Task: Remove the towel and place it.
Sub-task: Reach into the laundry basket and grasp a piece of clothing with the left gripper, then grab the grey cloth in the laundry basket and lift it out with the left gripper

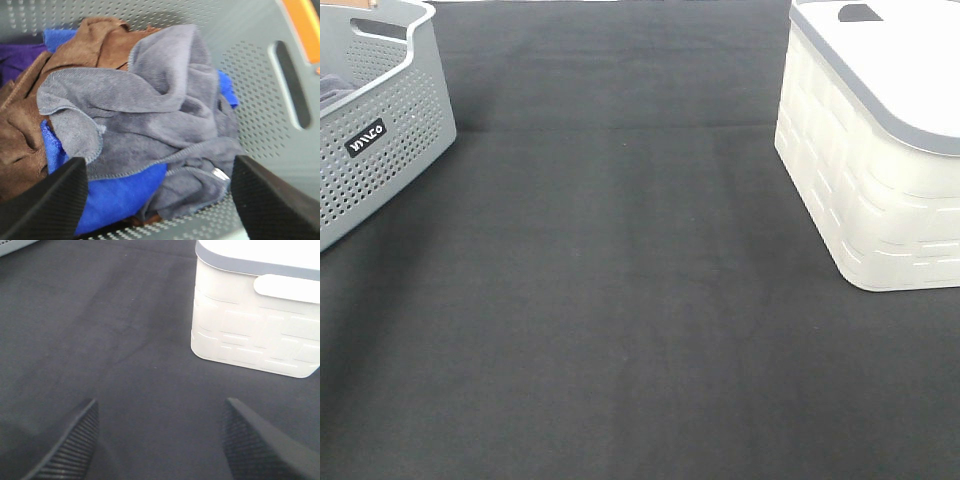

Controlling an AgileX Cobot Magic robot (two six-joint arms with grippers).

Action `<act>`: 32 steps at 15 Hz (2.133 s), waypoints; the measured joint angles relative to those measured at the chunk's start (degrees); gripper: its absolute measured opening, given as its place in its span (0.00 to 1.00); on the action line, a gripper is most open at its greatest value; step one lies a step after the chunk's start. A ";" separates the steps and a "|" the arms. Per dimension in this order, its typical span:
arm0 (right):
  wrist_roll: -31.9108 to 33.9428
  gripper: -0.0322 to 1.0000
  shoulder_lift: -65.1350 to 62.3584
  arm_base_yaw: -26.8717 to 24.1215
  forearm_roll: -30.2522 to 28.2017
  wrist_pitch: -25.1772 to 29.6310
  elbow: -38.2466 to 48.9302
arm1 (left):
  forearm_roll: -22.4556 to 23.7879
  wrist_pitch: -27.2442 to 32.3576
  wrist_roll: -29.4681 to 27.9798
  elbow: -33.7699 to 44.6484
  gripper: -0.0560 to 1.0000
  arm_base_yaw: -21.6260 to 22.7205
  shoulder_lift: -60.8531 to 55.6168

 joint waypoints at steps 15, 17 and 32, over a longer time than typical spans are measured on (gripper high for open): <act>1.78 0.69 0.00 0.00 -0.86 0.00 0.17 | 1.26 -3.78 -11.92 -1.32 0.70 4.76 11.57; 1.78 0.69 0.00 0.00 -0.86 0.00 0.17 | 0.69 -4.41 -12.49 -1.32 0.70 4.76 12.66; 3.21 0.69 0.00 0.00 -2.06 0.00 0.17 | 0.63 -4.58 -16.04 -1.32 0.05 4.76 12.95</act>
